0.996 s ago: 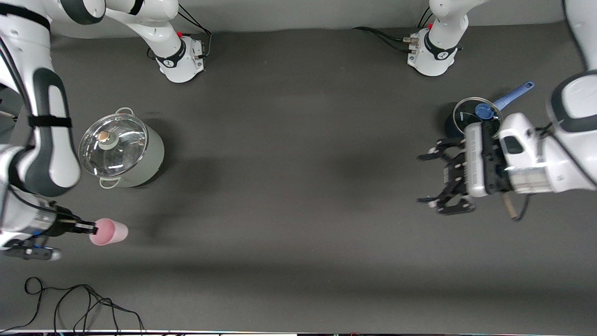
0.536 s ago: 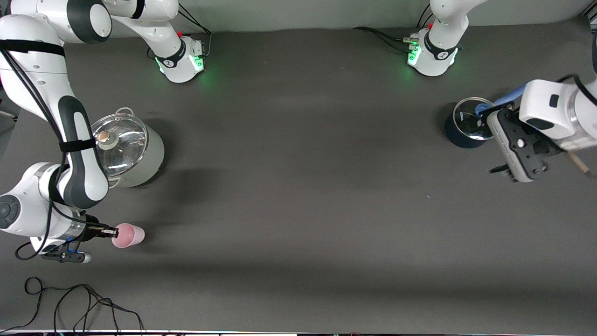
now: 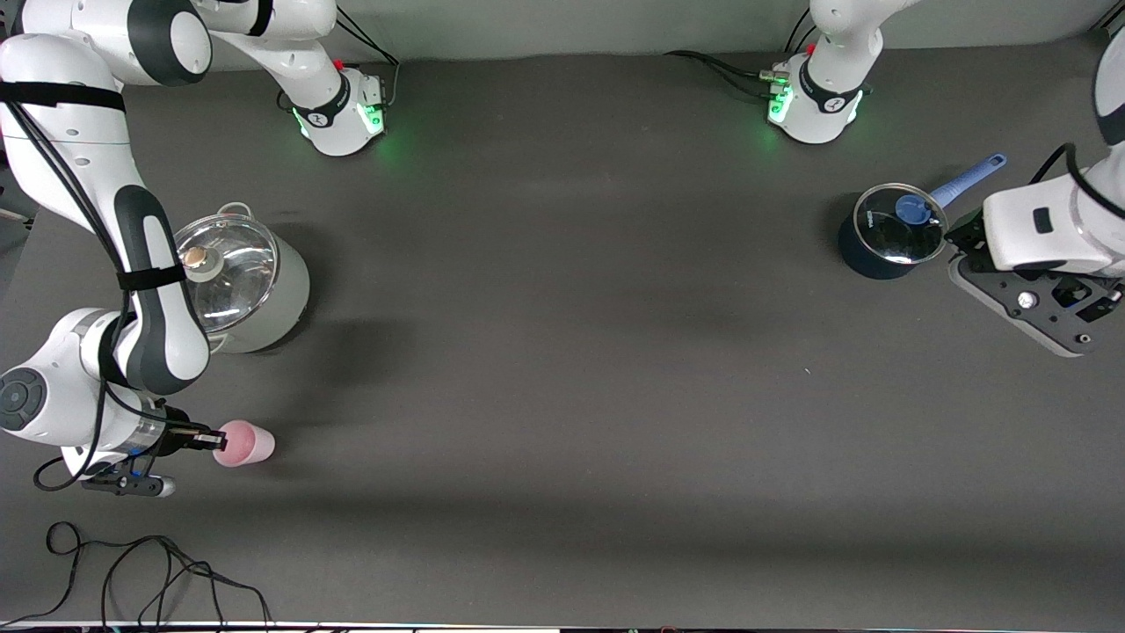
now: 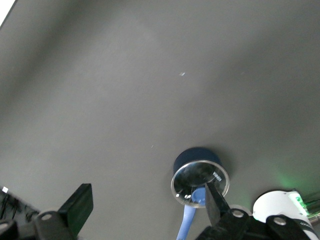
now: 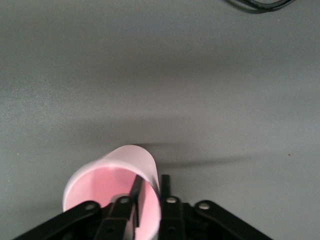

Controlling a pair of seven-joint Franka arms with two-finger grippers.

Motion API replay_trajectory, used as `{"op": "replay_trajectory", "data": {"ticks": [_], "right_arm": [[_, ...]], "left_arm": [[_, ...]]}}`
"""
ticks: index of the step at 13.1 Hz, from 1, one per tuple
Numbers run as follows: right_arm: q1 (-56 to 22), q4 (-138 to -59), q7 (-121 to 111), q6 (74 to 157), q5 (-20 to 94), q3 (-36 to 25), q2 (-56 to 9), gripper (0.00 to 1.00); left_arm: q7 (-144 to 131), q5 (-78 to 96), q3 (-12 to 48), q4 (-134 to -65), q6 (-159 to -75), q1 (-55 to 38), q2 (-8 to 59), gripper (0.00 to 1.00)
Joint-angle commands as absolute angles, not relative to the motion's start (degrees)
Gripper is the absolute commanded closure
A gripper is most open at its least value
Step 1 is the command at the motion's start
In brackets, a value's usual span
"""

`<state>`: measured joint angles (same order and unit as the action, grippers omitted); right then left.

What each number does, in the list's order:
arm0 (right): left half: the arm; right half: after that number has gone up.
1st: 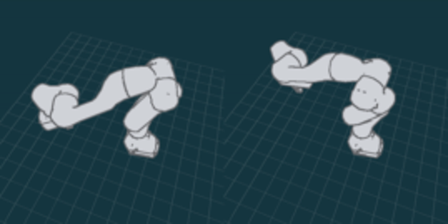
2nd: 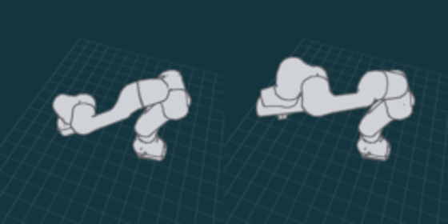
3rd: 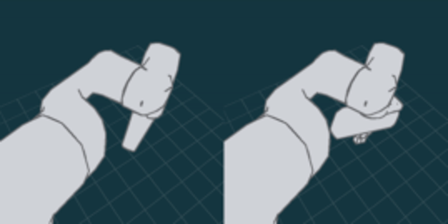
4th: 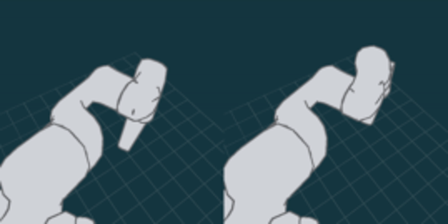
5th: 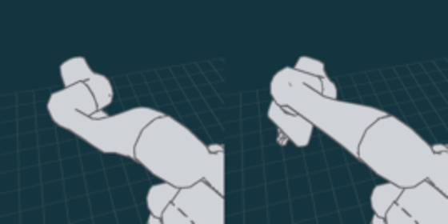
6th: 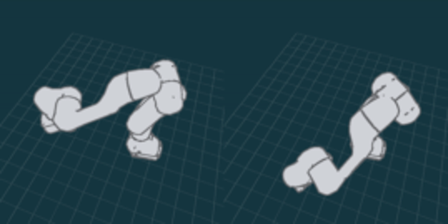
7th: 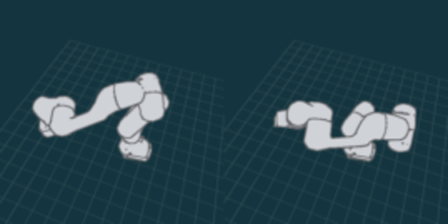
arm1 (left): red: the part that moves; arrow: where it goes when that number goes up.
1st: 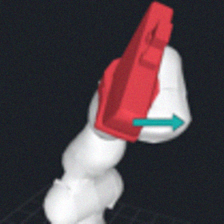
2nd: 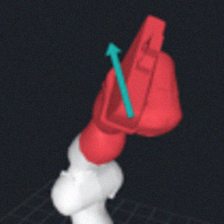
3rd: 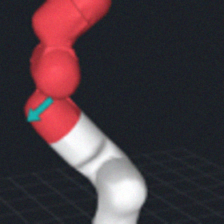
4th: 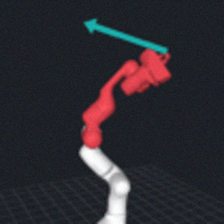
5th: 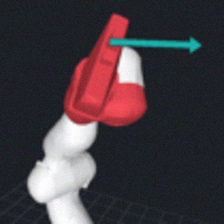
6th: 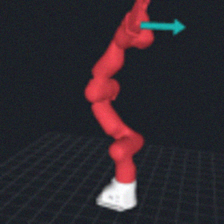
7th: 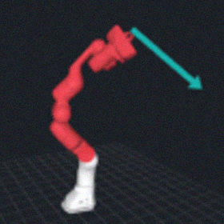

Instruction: Transfer pink cup from left to right arm

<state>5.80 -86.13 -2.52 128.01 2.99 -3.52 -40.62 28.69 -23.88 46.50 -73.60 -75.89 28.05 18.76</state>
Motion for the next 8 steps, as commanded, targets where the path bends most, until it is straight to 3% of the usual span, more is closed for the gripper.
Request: {"op": "replay_trajectory", "data": {"ticks": [1, 8], "right_arm": [[6.1, -86.5, -4.7, 124.0, 3.6, -3.7, -38.1, 0.0], [6.0, -86.0, -6.5, 104.2, 2.8, -4.2, -25.7, 0.0]], "left_arm": [[25.8, -26.0, 45.9, -75.2, -74.0, 26.8, 18.5, 0.0], [4.3, -21.7, 46.6, -75.3, -75.2, 22.4, 18.7, 0.0]]}}
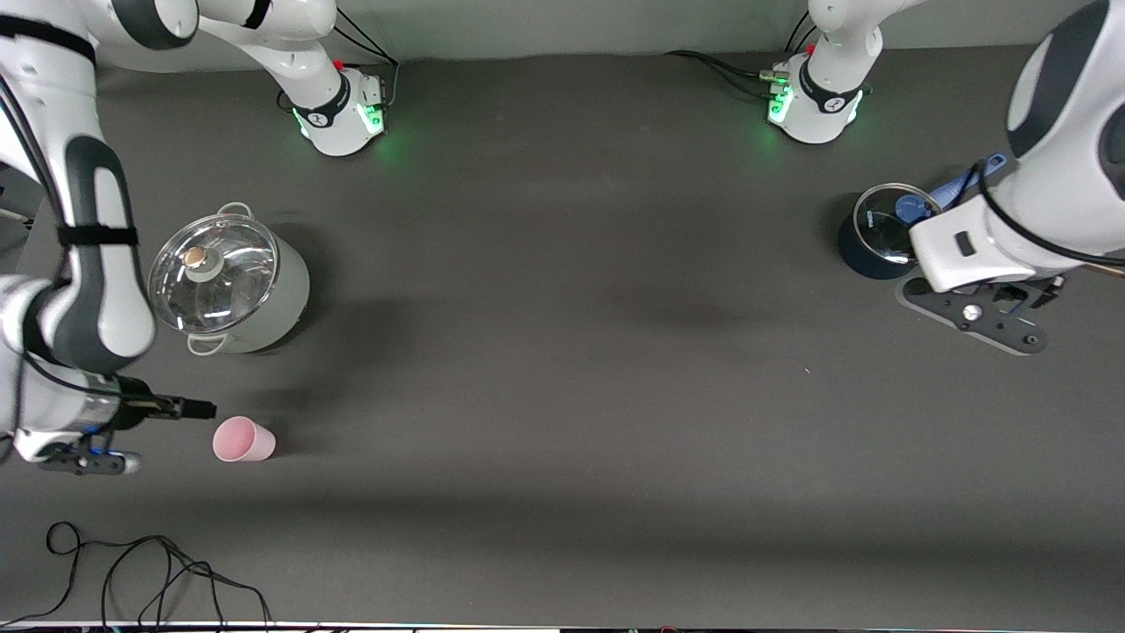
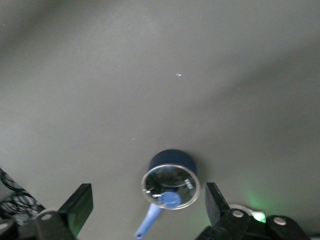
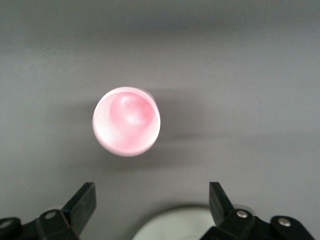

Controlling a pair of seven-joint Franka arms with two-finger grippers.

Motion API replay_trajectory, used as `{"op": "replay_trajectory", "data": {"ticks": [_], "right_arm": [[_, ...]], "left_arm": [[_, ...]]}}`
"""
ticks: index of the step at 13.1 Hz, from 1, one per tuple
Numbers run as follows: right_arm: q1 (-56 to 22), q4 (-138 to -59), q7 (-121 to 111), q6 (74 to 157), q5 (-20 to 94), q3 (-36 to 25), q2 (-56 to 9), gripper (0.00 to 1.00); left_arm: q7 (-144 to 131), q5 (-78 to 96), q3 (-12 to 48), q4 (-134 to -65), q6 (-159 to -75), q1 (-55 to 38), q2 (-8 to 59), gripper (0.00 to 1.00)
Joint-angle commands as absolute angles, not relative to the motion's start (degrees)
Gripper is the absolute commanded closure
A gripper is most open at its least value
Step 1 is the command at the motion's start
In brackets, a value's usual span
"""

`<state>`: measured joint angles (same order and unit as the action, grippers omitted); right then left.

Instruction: Transfer pink cup from left to right arm

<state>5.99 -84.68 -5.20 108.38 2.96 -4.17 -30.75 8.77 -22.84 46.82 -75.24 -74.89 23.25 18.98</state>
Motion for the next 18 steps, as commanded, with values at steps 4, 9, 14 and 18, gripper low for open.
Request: {"op": "replay_trajectory", "data": {"ticks": [4, 9, 14, 18], "right_arm": [[5.2, -86.2, -6.1, 95.4, 2.7, -4.2, -16.3, 0.0], [4.5, -88.5, -3.0, 91.6, 2.9, -4.0, -7.8, 0.0], [0.4, -96.0, 1.9, 94.0, 3.4, -4.0, 0.8, 0.0], [-2.3, -93.9, 2.7, 94.0, 2.7, -4.2, 0.7, 0.0]], "left_arm": [[4.7, -18.6, 34.9, -74.6, -74.4, 15.5, 18.6, 0.0], [6.1, -8.2, 9.4, -73.7, -75.3, -2.3, 15.9, 0.0], [6.0, -7.0, 3.9, -90.8, -92.9, -6.3, 5.4, 0.0], [6.1, -3.5, 2.4, -103.7, -106.8, -6.3, -1.5, 0.0]]}}
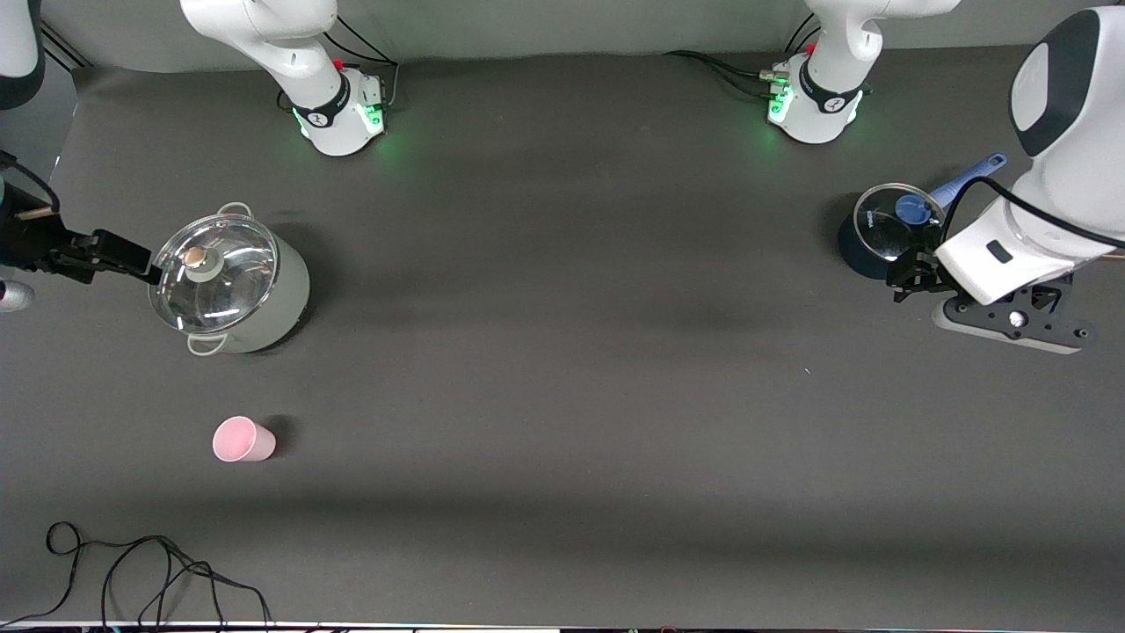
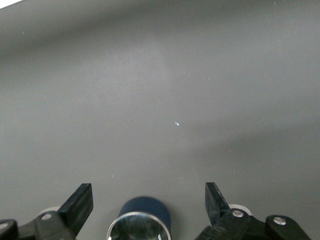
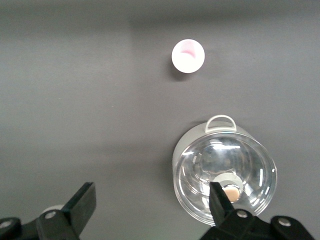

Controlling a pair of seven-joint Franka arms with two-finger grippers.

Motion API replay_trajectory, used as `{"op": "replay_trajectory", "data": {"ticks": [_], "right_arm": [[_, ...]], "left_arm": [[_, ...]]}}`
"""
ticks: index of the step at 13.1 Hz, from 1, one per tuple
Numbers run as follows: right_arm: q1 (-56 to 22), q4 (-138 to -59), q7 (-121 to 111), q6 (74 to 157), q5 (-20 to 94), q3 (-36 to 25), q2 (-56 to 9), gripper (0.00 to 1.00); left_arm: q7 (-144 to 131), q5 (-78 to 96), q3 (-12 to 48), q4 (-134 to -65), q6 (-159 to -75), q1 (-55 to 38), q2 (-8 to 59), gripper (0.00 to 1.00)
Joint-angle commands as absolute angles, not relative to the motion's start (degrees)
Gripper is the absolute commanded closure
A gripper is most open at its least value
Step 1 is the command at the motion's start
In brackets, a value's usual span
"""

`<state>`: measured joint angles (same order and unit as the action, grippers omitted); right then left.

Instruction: Transfer pink cup from left to right arm

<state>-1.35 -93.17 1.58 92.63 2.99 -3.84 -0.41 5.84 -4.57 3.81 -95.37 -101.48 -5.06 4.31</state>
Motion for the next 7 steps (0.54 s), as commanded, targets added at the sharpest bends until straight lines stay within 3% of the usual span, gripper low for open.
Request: {"op": "replay_trajectory", "data": {"ticks": [1, 7], "right_arm": [[-2.0, -93.4, 2.1, 94.0, 2.7, -4.2, 0.7, 0.0], [-1.8, -92.3, -1.5, 94.1, 0.3, -5.6, 0.8, 0.0]], "left_arm": [[6.1, -3.4, 2.4, -103.8, -107.0, -6.1, -1.3, 0.0], [5.7, -3.4, 2.6, -102.0, -105.9, -6.0, 0.4, 0.0]]}}
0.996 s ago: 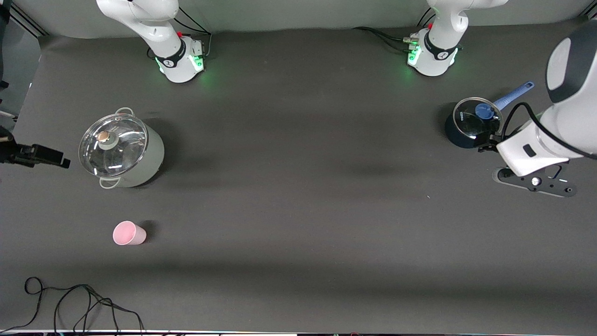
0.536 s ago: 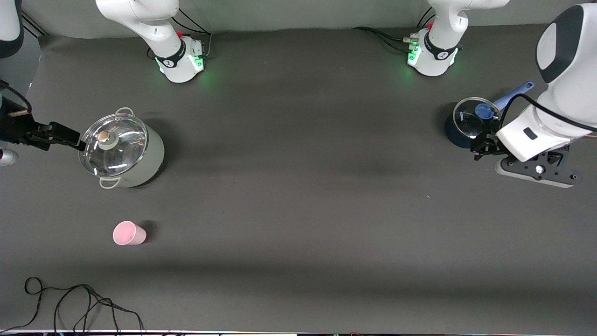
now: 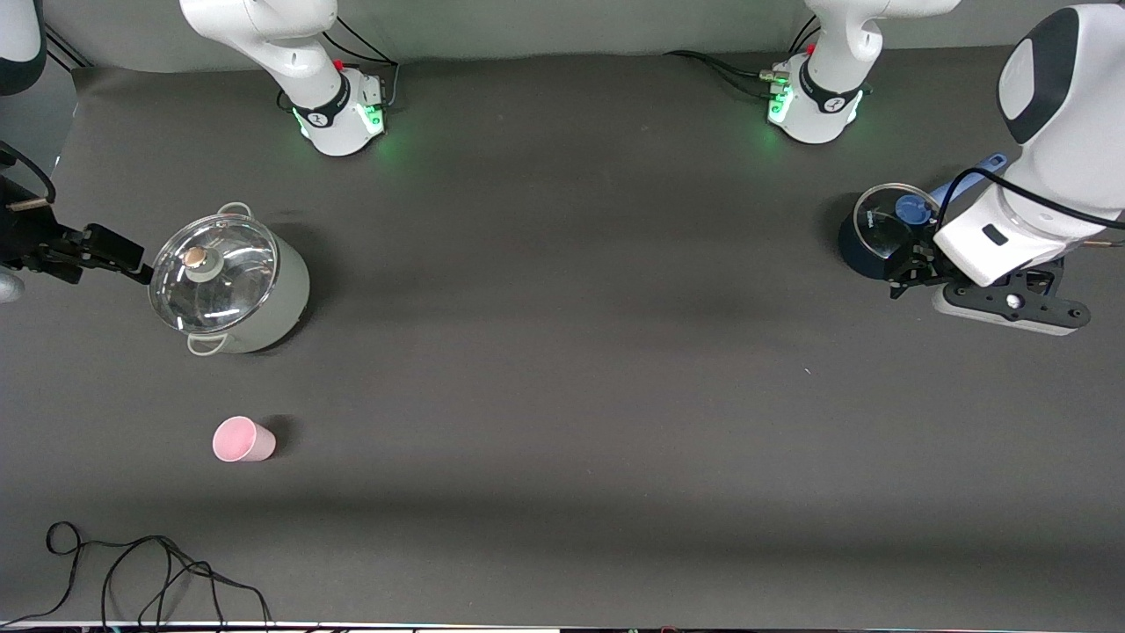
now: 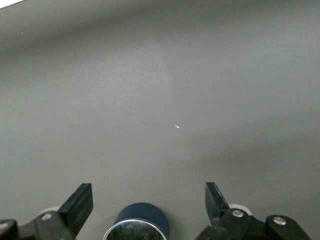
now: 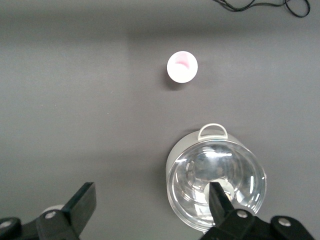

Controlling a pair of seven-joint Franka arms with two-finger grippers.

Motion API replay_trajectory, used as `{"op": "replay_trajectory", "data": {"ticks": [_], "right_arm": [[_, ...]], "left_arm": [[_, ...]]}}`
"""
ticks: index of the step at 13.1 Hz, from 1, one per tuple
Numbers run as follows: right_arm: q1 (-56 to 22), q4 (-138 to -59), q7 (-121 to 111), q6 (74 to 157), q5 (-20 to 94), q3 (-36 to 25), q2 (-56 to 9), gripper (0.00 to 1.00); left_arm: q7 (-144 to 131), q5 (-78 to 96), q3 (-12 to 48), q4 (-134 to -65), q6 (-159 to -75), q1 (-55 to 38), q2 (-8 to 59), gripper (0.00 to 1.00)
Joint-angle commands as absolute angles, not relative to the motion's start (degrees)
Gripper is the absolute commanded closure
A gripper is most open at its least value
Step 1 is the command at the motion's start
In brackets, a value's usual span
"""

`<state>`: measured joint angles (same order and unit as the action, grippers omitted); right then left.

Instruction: Transfer pink cup from left to right arm

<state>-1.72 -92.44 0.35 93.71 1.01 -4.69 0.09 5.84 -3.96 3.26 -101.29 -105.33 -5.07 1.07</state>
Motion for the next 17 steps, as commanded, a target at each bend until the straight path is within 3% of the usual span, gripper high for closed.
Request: {"op": "replay_trajectory", "data": {"ticks": [1, 11, 17], "right_arm": [[-1.9, -92.4, -1.5, 94.1, 0.3, -5.7, 0.8, 0.0], [-1.9, -92.3, -1.3, 94.1, 0.3, -5.7, 0.8, 0.0], [-2.0, -92.4, -1.8, 93.3, 0.3, -5.7, 0.8, 0.0]], "left_arm": [[5.8, -3.4, 2.5, -102.0, -105.9, -6.2, 0.4, 0.0], [6.2, 0.3, 3.0, -102.0, -106.1, -1.8, 0.4, 0.0], [6.0, 0.4, 6.2, -102.1, -106.8, -0.5, 0.4, 0.0]]}}
